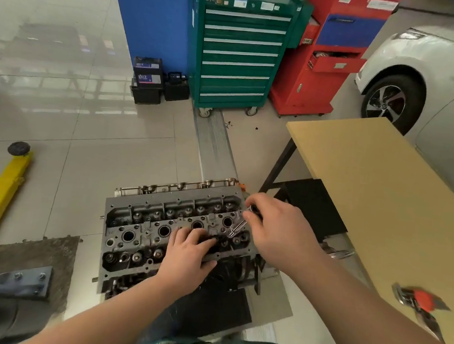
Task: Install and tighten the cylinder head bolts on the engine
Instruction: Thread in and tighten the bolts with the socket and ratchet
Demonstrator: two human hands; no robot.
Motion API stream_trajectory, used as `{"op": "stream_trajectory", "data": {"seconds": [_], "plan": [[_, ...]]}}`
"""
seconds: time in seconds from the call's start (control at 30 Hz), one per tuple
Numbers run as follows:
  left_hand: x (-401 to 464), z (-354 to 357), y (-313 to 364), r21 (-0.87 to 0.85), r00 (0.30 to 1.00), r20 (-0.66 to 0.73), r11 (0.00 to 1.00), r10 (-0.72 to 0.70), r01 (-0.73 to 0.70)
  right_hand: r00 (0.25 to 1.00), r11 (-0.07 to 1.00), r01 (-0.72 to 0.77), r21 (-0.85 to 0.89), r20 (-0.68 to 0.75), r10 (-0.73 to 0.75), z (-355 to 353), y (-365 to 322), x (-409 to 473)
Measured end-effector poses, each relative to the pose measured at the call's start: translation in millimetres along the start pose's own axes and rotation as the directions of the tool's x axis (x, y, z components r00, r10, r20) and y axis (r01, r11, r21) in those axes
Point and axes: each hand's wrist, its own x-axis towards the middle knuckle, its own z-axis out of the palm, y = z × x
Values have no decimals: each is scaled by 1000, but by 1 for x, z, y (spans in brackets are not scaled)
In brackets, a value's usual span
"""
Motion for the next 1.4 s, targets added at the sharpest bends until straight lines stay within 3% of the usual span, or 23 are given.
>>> {"op": "stream_trajectory", "data": {"seconds": [0.13, 0.3, 0.53, 0.8, 1.1, 1.3, 1.4], "plan": [[1, 4, 2, 37, 999, -43, 999, -7, 8, 1000, 1000, 17, 22, -13, -17, 3, 0, -1], [-2, 6, -5, -73, 993, -122, 997, -3, -6, 999, 999, 33, 21, -7, -33, 8, -4, 3], [0, 8, -7, -60, 995, -100, 998, 1, -8, 996, 996, 93, -8, 10, -92, 8, -12, 9], [1, 12, -9, -66, 990, -138, 998, 7, -16, 968, 952, 249, -179, 82, -238, 3, -17, 10], [3, 12, -12, -68, 991, -131, 998, 3, -12, 940, 924, 327, -199, 166, -298, -2, -24, 11], [3, 7, -8, -124, 995, -95, 992, -28, 16, 965, 946, 227, -230, 184, -186, -1, -32, 16], [5, -7, 6, -354, 976, -201, 935, -79, 3, 981, 942, 115, -315, 184, -58, -1, -37, 24]]}}
